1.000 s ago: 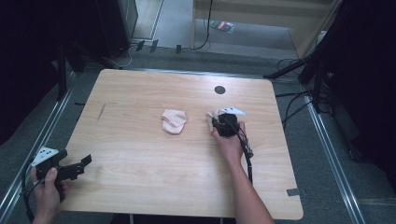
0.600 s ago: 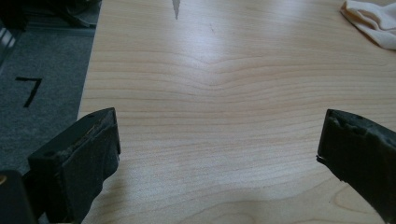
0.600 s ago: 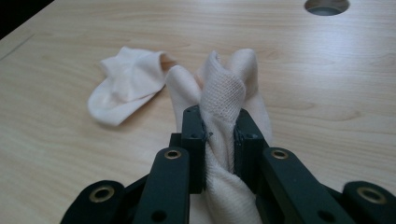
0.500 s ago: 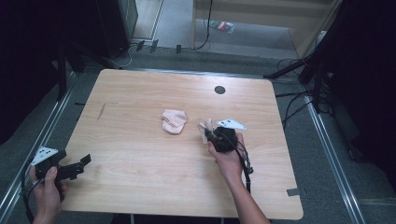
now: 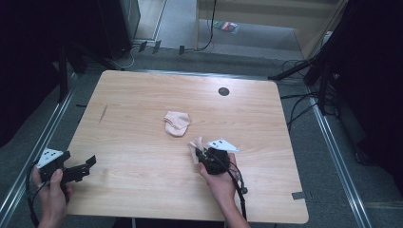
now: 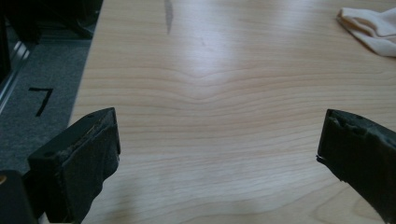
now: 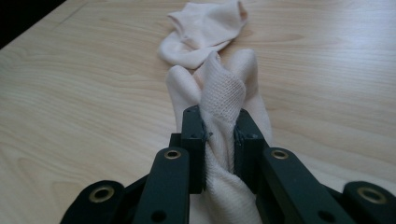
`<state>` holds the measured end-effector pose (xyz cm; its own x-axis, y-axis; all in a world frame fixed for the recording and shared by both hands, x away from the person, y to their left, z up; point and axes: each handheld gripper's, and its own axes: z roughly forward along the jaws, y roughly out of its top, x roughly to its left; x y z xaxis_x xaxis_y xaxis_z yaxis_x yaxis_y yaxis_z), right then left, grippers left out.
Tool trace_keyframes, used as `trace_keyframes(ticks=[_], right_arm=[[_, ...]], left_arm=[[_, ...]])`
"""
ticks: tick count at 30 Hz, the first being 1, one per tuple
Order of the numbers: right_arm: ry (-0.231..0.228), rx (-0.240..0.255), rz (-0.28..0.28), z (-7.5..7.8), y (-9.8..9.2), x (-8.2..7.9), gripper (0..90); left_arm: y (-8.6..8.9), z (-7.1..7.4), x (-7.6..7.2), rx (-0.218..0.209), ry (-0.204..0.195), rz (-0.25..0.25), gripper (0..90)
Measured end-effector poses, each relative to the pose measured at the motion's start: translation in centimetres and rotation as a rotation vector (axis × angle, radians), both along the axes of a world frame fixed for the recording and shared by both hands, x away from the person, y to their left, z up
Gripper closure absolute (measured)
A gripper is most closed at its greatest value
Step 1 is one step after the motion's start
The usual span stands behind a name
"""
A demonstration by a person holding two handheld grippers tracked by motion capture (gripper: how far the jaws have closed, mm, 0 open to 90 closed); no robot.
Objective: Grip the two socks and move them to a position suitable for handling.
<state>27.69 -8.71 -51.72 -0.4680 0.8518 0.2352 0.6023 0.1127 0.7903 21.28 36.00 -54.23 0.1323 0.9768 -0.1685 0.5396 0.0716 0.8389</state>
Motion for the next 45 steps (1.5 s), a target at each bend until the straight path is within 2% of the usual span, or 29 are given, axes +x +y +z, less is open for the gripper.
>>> trace_keyframes(ticks=[2,4,5,7,9,12,13,14,15,17,19,20,21,23,24,25,27,29,30,32,33,34,36,38,39,40,41,44,45], right_arm=[[-0.003,0.004,0.006,0.1,0.3,-0.4,78.7],[-0.014,0.001,0.024,0.2,1.0,-1.4,78.7],[-0.017,-0.008,0.030,0.2,1.1,-1.6,78.7],[-0.028,-0.010,0.034,0.3,1.4,-2.1,78.7],[-0.031,-0.011,0.039,0.4,1.4,-2.3,78.7],[-0.037,-0.005,0.040,0.5,1.6,-2.8,78.7],[-0.041,-0.007,0.039,0.4,1.8,-3.1,78.7],[-0.035,-0.005,0.036,0.3,1.8,-3.2,78.7],[-0.032,-0.007,0.037,0.1,2.0,-3.3,78.8],[-0.028,-0.015,0.034,-0.1,2.2,-3.4,78.7],[-0.031,-0.018,0.025,-0.7,2.7,-3.6,77.0],[-0.041,-0.013,0.035,-1.0,3.2,-3.6,59.4],[-0.042,-0.013,0.034,-1.0,3.4,-3.5,59.4],[-0.040,-0.003,0.024,-0.6,3.0,-3.5,39.8],[-0.040,-0.003,0.024,-0.6,3.0,-3.5,39.8],[-0.044,0.017,0.006,0.4,2.0,-3.5,37.1],[-0.047,0.030,0.004,0.7,1.6,-3.5,38.0],[-0.074,0.055,-0.022,1.7,0.0,-3.8,48.3],[-0.074,0.055,-0.022,1.7,0.0,-3.8,48.3],[-0.090,0.084,-0.027,2.0,-0.9,-4.0,61.5],[-0.073,0.081,-0.001,1.9,-1.1,-3.9,70.1],[-0.073,0.081,-0.001,1.9,-1.1,-3.9,70.1],[-0.053,0.091,0.029,1.7,-1.2,-3.8,77.7],[0.002,0.049,0.084,0.7,-0.2,-3.5,79.9],[0.013,0.028,0.092,0.3,0.2,-3.4,77.0],[0.013,0.028,0.092,0.3,0.2,-3.4,77.0],[0.028,0.003,0.097,-0.7,1.1,-2.9,63.8],[0.038,-0.013,0.089,-1.3,1.6,-2.5,54.9],[0.047,-0.056,0.078,-1.9,2.2,-2.0,47.5]], left_arm=[[-0.4,0.2,0.0,-0.002,-0.001,-0.012,0.0],[-1.8,0.7,0.0,-0.057,-0.007,-0.054,0.0],[-1.8,0.7,0.0,-0.057,-0.007,-0.054,0.0],[-3.4,1.2,0.0,-0.063,-0.018,-0.092,0.0],[-4.0,1.4,0.1,-0.063,-0.019,-0.102,0.0],[-5.9,1.7,0.3,-0.067,-0.023,-0.134,0.0],[-7.3,1.8,0.5,-0.050,-0.017,-0.164,0.0],[-7.3,1.8,0.5,-0.050,-0.017,-0.164,0.0],[-8.7,1.9,0.7,-0.043,-0.015,-0.191,0.0],[-9.4,1.9,0.8,-0.041,-0.012,-0.206,0.0],[-11.0,1.8,1.0,-0.035,-0.010,-0.233,0.0],[-11.5,1.8,1.0,-0.033,-0.012,-0.244,0.0],[-12.1,1.8,1.1,-0.030,-0.012,-0.257,0.0],[-13.3,1.8,1.3,-0.030,-0.010,-0.277,0.0],[-13.8,1.8,1.4,-0.029,-0.008,-0.284,0.0],[-14.8,1.7,1.7,-0.030,-0.008,-0.298,0.0],[-15.1,1.7,1.8,-0.031,-0.009,-0.303,0.0],[-15.7,1.6,1.9,-0.025,-0.012,-0.309,0.0],[-16.0,1.5,1.8,-0.025,-0.009,-0.314,0.0],[-16.3,1.2,1.8,-0.019,-0.011,-0.328,0.0],[-16.5,0.9,1.6,-0.013,-0.007,-0.346,0.0],[-16.5,0.9,1.6,-0.013,-0.007,-0.346,0.0],[-16.6,0.6,1.5,-0.021,-0.002,-0.357,0.0],[-16.6,0.3,1.5,-0.023,0.004,-0.369,0.0],[-16.7,0.1,1.4,-0.015,0.006,-0.381,0.0],[-16.7,0.1,1.4,-0.015,0.006,-0.381,0.0],[-16.7,0.0,1.3,-0.019,0.009,-0.391,0.0],[-16.9,0.0,1.2,-0.022,0.012,-0.396,0.0],[-17.1,-0.1,1.1,-0.017,0.015,-0.406,0.0]])
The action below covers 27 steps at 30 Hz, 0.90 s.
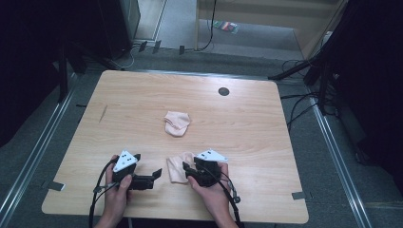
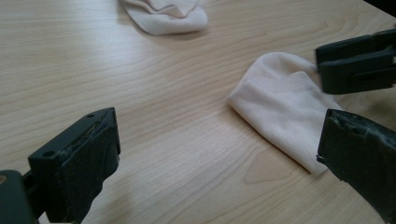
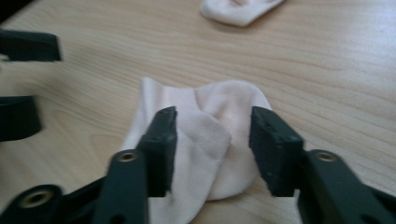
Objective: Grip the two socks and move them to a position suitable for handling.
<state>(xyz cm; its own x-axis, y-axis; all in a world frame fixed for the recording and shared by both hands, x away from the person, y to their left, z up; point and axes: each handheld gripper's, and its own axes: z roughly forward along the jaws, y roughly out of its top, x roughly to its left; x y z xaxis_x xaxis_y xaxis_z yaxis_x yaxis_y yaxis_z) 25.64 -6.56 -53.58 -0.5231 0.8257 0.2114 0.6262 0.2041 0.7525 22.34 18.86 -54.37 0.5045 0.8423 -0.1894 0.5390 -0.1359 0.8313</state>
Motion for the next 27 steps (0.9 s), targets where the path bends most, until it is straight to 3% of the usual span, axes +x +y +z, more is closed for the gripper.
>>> trace_keyframes(ticks=[3,4,5,6,7,8,9,15,16,19,21,27], right_arm=[[0.004,-0.011,0.001,-0.4,0.4,0.2,48.5],[0.003,-0.032,0.005,-0.6,0.8,0.1,57.5],[0.003,-0.032,0.005,-0.6,0.8,0.1,57.5],[-0.012,-0.046,0.014,-0.6,1.0,-0.1,63.0],[-0.045,-0.076,0.032,-0.6,1.3,-0.6,78.8],[-0.045,-0.076,0.032,-0.6,1.3,-0.6,78.8],[-0.062,-0.070,0.036,-0.4,1.3,-0.8,86.1],[-0.044,-0.017,0.055,0.9,1.2,-0.9,88.4],[-0.049,0.004,0.058,2.1,1.5,-0.9,88.4],[-0.057,0.018,0.063,3.2,1.8,-0.9,88.5],[-0.073,0.037,0.073,5.0,2.6,-0.7,88.4],[-0.110,0.058,0.080,7.5,3.9,-0.6,88.4]], left_arm=[[-0.3,0.0,-0.2,0.021,-0.002,-0.012,0.0],[-0.6,0.0,-0.3,0.024,-0.005,-0.024,0.0],[-0.6,0.0,-0.3,0.024,-0.005,-0.024,0.0],[-0.7,-0.1,-0.3,0.025,-0.005,-0.025,0.0],[-0.8,-0.1,-0.2,0.025,-0.002,-0.025,0.0],[-0.8,-0.1,-0.2,0.025,-0.002,-0.025,0.0],[-0.7,-0.1,-0.2,0.034,-0.001,-0.020,0.0],[-0.4,-0.1,-0.1,0.039,0.007,-0.025,0.0],[-0.4,-0.1,-0.2,0.032,0.012,-0.035,0.0],[-0.8,0.0,-0.3,0.003,0.018,-0.055,0.0],[-1.6,0.0,-0.3,-0.015,0.026,-0.081,0.0],[-3.6,0.1,0.2,-0.032,0.048,-0.111,0.0]])
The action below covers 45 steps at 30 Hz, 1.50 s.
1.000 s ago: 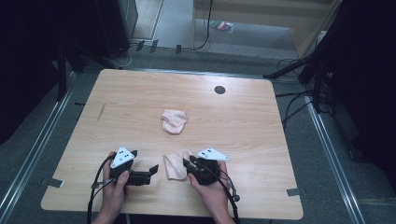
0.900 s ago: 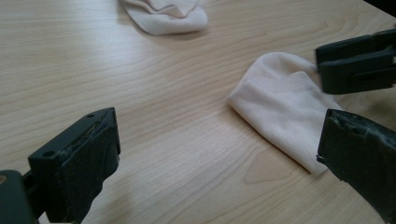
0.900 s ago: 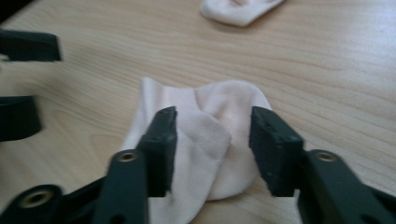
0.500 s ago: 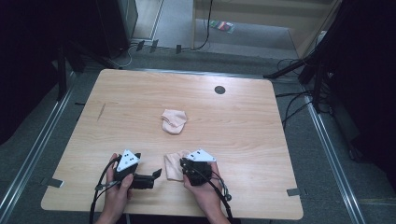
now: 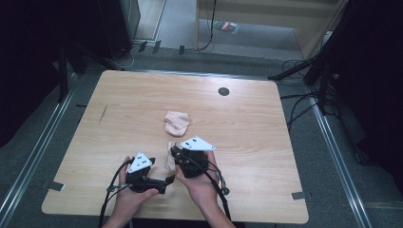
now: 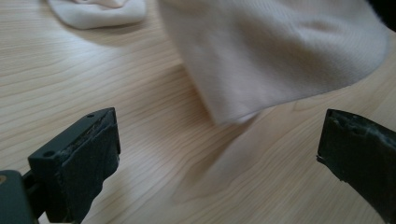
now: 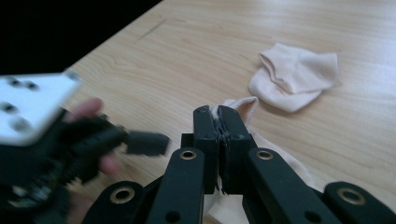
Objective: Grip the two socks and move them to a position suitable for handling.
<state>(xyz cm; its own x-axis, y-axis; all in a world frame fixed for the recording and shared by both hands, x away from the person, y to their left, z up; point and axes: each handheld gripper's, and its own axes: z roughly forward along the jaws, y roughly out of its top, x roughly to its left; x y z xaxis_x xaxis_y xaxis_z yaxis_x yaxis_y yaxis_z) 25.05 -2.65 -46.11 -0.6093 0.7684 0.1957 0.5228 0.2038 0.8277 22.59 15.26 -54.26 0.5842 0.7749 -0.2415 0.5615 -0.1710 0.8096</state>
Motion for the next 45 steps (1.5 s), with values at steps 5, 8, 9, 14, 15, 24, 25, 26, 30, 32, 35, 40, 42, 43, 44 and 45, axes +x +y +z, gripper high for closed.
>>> trace_keyframes(ticks=[5,8,9,14,15,24,25,26,30,32,35,40,42,43,44,45], right_arm=[[0.020,0.068,0.033,1.4,0.3,-0.5,88.4],[0.023,0.143,0.072,3.2,-0.1,-1.2,88.4],[0.021,0.161,0.073,3.5,-0.4,-1.4,88.4],[0.023,0.155,0.019,2.5,-3.0,-0.6,89.2],[0.023,0.155,0.019,2.5,-3.0,-0.6,89.2],[0.132,0.020,-0.045,-5.9,-7.2,1.4,89.3],[0.132,0.020,-0.045,-5.9,-7.2,1.4,89.3],[0.102,-0.069,-0.070,-6.7,-8.1,1.5,88.0],[0.090,-0.068,-0.088,-7.0,-9.2,1.5,67.7],[0.067,-0.067,-0.128,-6.6,-10.3,1.4,61.9],[0.079,-0.040,-0.127,-6.4,-10.6,1.3,58.4],[0.081,-0.045,-0.106,-7.3,-10.0,1.1,52.5],[0.083,-0.052,-0.097,-7.8,-9.4,1.1,52.3],[0.079,-0.067,-0.095,-8.1,-9.0,1.1,53.6],[0.069,-0.092,-0.089,-8.5,-8.4,1.0,65.6],[0.075,-0.093,-0.078,-8.6,-8.1,0.9,71.2]], left_arm=[[-1.8,-0.2,0.4,0.060,-0.029,0.059,9.0],[-0.8,0.7,-0.3,0.139,-0.166,0.147,48.5],[0.0,1.0,-0.4,0.148,-0.197,0.162,63.0],[2.6,2.0,-1.2,0.239,-0.268,0.180,88.8],[2.9,2.0,-1.2,0.255,-0.269,0.168,88.8],[1.8,0.4,-1.6,0.268,-0.136,-0.124,55.9],[1.8,0.4,-1.6,0.268,-0.136,-0.124,45.8],[2.5,0.7,-1.7,0.163,-0.098,-0.211,34.7],[4.0,1.2,-1.6,0.067,-0.084,-0.232,29.4],[5.2,1.1,-0.2,-0.025,-0.033,-0.119,36.8],[5.4,0.6,0.6,-0.029,0.008,-0.037,48.0],[4.3,0.0,1.6,0.005,0.019,0.008,54.3],[3.6,-0.1,1.9,0.051,0.013,0.031,56.3],[3.2,-0.2,2.0,0.057,0.018,0.032,57.5],[2.5,-0.4,2.1,0.115,0.018,0.039,60.8],[2.2,-0.5,2.2,0.135,0.025,0.037,63.0]])
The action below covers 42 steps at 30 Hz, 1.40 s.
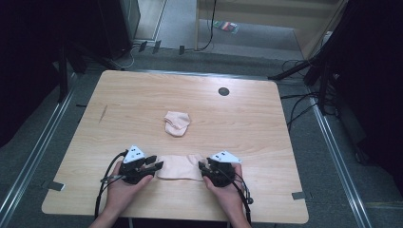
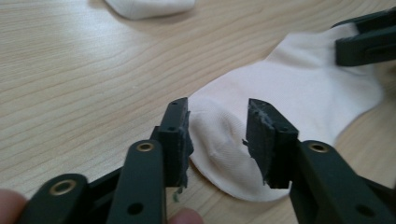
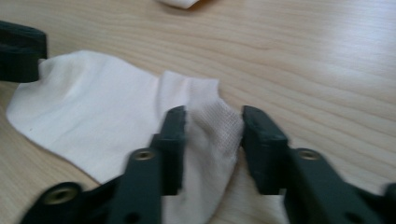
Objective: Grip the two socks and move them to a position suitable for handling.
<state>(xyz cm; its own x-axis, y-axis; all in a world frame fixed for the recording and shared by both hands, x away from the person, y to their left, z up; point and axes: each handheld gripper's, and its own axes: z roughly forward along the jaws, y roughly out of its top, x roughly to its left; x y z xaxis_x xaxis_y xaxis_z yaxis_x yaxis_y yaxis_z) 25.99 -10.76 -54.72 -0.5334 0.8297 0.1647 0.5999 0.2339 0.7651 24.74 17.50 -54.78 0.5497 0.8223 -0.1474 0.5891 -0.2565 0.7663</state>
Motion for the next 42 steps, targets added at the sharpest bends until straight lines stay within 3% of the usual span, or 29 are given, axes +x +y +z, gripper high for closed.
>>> trace_keyframes(ticks=[2,4,8,11,13,14,15,18,19,20,21,23,24,25,28,29,30,31,32,33,34,35,38,39,42], right_arm=[[0.015,0.005,0.023,-0.1,0.2,-0.1,83.9],[0.043,0.050,0.042,0.1,0.0,-0.1,85.9],[0.033,0.059,0.020,0.8,-1.0,-0.5,87.4],[0.036,0.071,0.000,1.2,-1.8,-0.7,88.0],[0.037,0.072,-0.044,1.5,-2.6,-1.1,88.6],[0.039,0.076,-0.054,1.5,-2.8,-1.2,88.7],[0.049,0.056,-0.068,1.3,-2.7,-1.3,88.5],[0.056,0.082,-0.046,0.9,-2.3,-1.4,88.1],[0.026,0.058,-0.004,0.6,-1.5,-1.7,86.5],[0.022,0.050,-0.003,0.6,-1.2,-1.6,83.9],[0.032,0.057,0.005,0.5,-1.1,-1.5,74.3],[0.004,0.031,-0.035,0.5,-0.8,-1.3,55.5],[0.004,0.031,-0.035,0.5,-0.8,-1.3,55.5],[-0.032,0.051,-0.075,0.9,-0.7,-1.3,46.9],[-0.072,0.037,-0.081,1.5,-0.5,-1.2,44.3],[-0.086,0.030,-0.069,1.8,-0.4,-1.0,43.0],[-0.096,0.043,-0.054,2.3,-0.2,-0.6,42.4],[-0.096,0.043,-0.054,2.3,-0.2,-0.6,42.4],[-0.101,0.048,-0.048,2.6,0.0,-0.4,41.8],[-0.122,0.046,-0.034,3.1,0.4,0.2,41.3],[-0.122,0.046,-0.034,3.1,0.4,0.2,41.3],[-0.133,0.049,-0.011,3.6,1.1,1.1,41.7],[-0.126,0.045,0.010,4.0,1.8,2.1,43.5],[-0.128,0.035,0.051,4.4,2.7,3.4,46.5],[-0.139,0.020,0.082,4.6,3.7,4.8,48.7]], left_arm=[[-0.3,-0.2,0.0,0.001,0.019,-0.021,73.4],[-0.3,-0.1,-0.1,0.025,0.006,-0.046,87.3],[1.1,0.6,-0.3,-0.008,0.013,-0.046,89.8],[1.9,1.0,-0.5,-0.003,0.011,-0.030,90.0],[2.2,1.4,-0.9,0.038,-0.011,-0.025,90.0],[2.2,1.5,-1.0,0.028,-0.002,-0.035,90.0],[1.7,1.3,-1.2,0.003,0.011,-0.080,90.0],[1.0,0.9,-1.5,0.004,0.010,-0.113,89.9],[0.8,0.6,-1.8,-0.024,0.015,-0.129,89.3],[0.8,0.6,-1.8,-0.024,0.015,-0.129,88.5],[0.9,0.5,-2.0,-0.060,0.011,-0.116,85.8],[1.1,0.3,-2.0,-0.073,0.013,-0.101,63.3],[1.1,0.3,-2.0,-0.073,0.013,-0.101,52.6],[1.5,0.1,-1.9,-0.098,0.026,-0.103,46.5],[2.3,0.2,-1.6,-0.133,0.008,-0.073,30.2],[2.8,0.4,-1.4,-0.152,-0.004,-0.049,30.2],[3.8,0.6,-1.0,-0.171,-0.032,0.007,21.8],[3.8,0.6,-1.0,-0.171,-0.032,0.007,16.0],[4.3,0.7,-0.8,-0.171,-0.044,0.037,16.0],[5.2,0.7,-0.2,-0.183,-0.049,0.089,8.8],[5.2,0.7,-0.2,-0.183,-0.049,0.089,4.9],[6.0,0.7,0.4,-0.188,-0.047,0.130,0.0],[6.8,0.6,0.8,-0.199,-0.048,0.151,0.0],[7.1,0.5,1.1,-0.189,-0.052,0.187,0.0],[7.3,0.2,1.3,-0.164,-0.050,0.191,0.0]])
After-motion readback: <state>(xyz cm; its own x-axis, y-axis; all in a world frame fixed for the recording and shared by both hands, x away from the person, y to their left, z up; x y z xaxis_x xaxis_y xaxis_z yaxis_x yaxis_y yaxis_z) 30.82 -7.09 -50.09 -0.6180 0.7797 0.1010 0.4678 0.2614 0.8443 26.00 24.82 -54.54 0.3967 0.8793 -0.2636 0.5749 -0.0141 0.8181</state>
